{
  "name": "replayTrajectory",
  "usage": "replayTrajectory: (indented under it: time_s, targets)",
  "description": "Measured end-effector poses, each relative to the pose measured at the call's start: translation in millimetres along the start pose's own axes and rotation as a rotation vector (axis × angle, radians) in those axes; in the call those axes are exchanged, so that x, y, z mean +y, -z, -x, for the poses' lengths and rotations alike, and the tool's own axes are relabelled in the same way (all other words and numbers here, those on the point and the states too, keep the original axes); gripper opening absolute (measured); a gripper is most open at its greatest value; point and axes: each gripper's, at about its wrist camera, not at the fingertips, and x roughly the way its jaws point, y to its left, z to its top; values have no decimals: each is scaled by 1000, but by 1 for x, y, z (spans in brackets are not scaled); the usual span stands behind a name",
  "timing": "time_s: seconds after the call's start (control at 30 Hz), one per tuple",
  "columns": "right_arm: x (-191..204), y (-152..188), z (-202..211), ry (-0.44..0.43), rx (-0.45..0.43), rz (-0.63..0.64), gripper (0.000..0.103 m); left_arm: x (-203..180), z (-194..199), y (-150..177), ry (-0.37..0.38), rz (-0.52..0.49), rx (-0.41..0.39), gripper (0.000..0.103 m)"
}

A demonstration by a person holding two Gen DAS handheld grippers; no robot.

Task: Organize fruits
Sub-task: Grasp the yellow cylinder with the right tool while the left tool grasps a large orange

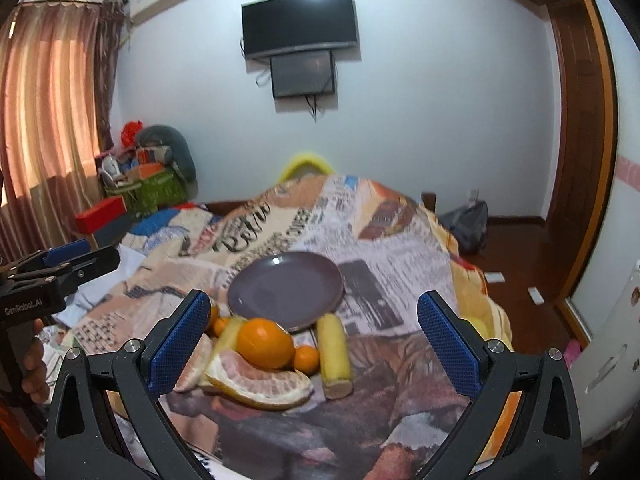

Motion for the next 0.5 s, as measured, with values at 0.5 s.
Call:
replayTrajectory:
  time_s: [0.5]
  targets:
    - [-30, 24, -71, -7, 193, -32, 77, 31, -85, 26, 17, 57, 223, 72]
